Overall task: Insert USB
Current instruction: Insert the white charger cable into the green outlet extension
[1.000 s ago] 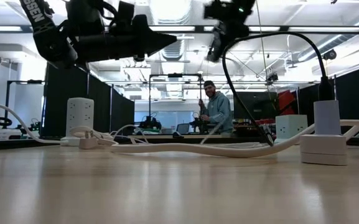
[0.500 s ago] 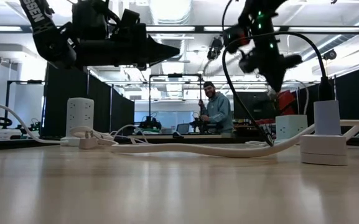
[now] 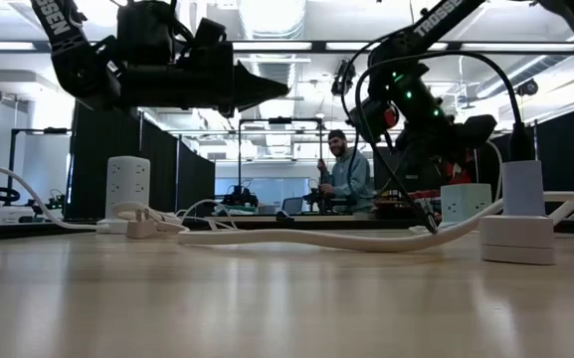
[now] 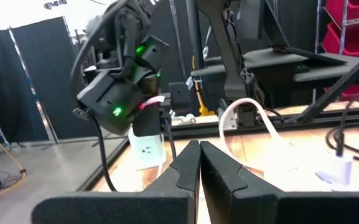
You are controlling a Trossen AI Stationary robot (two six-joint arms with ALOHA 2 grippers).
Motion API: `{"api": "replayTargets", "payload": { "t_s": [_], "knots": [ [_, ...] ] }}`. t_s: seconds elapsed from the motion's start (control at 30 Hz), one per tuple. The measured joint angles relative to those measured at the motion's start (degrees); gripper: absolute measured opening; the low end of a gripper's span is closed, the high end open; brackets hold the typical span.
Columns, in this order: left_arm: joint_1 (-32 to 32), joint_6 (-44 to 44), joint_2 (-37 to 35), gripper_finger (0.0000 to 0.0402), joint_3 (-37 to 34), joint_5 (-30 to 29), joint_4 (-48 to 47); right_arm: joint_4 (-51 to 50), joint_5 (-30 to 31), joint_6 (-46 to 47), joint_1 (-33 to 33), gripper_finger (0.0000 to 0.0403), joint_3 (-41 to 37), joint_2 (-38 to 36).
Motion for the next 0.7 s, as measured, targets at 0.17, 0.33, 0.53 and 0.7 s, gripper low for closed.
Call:
{"api": "replayTargets", "payload": {
  "t_s": [0.17,0.33,0.53,0.7],
  "knots": [
    [-1.4,-0.8,0.0,0.0,-0.1,0.0,-2.0,-0.3,1.5,-0.4,0.0,0.0011,0.0,1.9],
    [-2.7,-1.8,0.0,0.0,-0.6,-0.6,-2.9,-0.6,1.9,0.3,0.1,0.0011,-0.2,3.4],
    [-4.2,-2.9,0.0,0.0,-2.7,-0.7,-2.8,-1.3,2.8,-0.2,0.7,0.0011,-0.4,3.3],
    [-4.2,-3.9,0.0,0.0,-3.8,-0.7,-2.3,-2.2,2.3,-1.0,0.7,0.0011,-0.6,3.3]
  ]
}}
